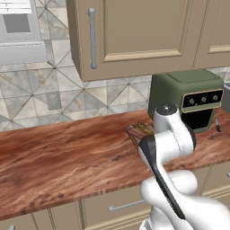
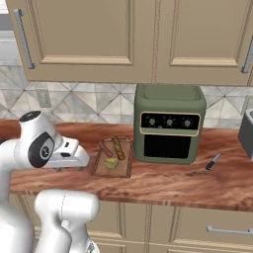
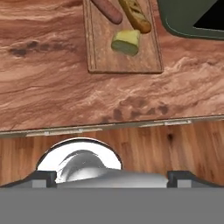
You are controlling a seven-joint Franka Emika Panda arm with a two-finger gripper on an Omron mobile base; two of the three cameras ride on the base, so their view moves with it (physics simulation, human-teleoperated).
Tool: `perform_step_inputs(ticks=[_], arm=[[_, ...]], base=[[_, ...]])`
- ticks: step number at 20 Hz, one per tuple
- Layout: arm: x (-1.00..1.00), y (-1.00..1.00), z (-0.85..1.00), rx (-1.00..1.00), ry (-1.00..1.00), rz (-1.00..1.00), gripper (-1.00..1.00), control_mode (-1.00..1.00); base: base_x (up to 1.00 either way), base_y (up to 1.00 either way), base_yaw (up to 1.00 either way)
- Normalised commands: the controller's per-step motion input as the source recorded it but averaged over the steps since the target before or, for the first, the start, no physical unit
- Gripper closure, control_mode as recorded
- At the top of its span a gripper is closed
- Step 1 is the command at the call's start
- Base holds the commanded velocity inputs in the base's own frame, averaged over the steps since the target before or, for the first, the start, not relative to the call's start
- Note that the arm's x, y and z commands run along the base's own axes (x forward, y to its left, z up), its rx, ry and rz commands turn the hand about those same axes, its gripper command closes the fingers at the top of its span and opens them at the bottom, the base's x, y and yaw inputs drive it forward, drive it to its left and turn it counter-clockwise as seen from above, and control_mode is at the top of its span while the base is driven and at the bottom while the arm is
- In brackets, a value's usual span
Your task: Retrieve the sausage and cheese from the fridge and place them on the cutting board on the counter.
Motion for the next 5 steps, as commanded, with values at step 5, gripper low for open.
perform_step_inputs(ticks=[5], arm=[[-0.8, -0.12, 0.06, 0.05, -0.18, 0.0, -1.0, -1.0]], base=[[0.0, 0.0, 0.0]])
